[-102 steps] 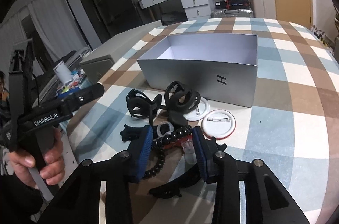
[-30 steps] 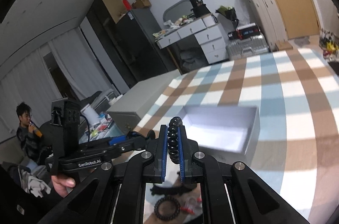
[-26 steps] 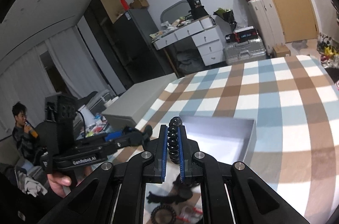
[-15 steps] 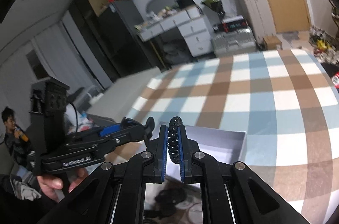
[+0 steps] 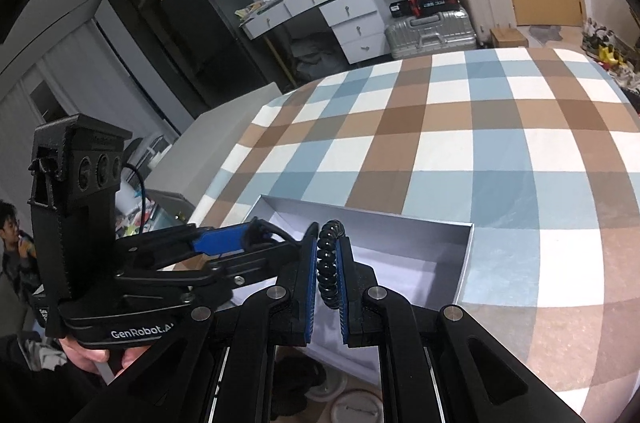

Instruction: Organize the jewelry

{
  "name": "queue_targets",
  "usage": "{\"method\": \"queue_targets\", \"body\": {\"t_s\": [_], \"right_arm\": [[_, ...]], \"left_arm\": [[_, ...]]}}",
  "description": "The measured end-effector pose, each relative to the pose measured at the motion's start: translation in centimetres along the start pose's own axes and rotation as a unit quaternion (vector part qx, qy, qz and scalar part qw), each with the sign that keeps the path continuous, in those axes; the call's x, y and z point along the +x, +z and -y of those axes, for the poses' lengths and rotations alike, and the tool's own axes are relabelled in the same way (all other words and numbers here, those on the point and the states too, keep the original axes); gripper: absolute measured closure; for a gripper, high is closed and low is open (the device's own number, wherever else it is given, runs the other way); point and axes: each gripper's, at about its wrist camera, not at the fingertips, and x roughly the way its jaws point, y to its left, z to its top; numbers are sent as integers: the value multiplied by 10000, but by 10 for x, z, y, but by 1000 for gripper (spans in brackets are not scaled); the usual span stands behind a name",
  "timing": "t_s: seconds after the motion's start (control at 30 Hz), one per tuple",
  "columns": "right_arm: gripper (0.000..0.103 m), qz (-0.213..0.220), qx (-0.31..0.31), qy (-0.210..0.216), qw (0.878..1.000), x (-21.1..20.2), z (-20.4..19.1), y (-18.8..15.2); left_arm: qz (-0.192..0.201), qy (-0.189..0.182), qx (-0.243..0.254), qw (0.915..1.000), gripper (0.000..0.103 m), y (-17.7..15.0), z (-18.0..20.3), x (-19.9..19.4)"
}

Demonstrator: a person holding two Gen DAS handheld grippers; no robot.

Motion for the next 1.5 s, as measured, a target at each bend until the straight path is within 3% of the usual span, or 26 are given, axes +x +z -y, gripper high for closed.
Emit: {"method": "queue_targets", "body": {"t_s": [0.27,0.4,0.47,0.63,0.87,1.0,1.3,1.43,1.5], "right_arm": [[91,51,129,115,9998,1,7,0],[67,245,188,168,9994,-12,6,-4],[58,420,166,107,9989,-23,5,-7],[31,850,106,-135,9962,-50,1,-14],[25,1233,-10,-413,9915,-80,-8,-22],[15,1389,-154,-453,9892,-94,-19,-30],[0,1665,-551,-609,9826,-106,-39,-51],[0,1619,-596,-684,9826,-104,-38,-66],[0,1542,-579,-712,9838,-100,-37,-73]], "left_arm": [[66,65,-117,9999,60,4,-5,1],[238,111,-50,9996,52,2,-2,-7],[392,171,-31,9991,41,0,0,-15],[799,447,-38,9958,37,-6,0,-36],[1302,838,-377,9872,22,-16,-12,-64],[1545,966,-509,9819,20,-23,-13,-75],[1646,1085,-474,9792,16,-49,-1,-74],[1585,1156,-366,9799,2,-67,6,-69],[1561,1117,-366,9807,1,-74,8,-67]]}}
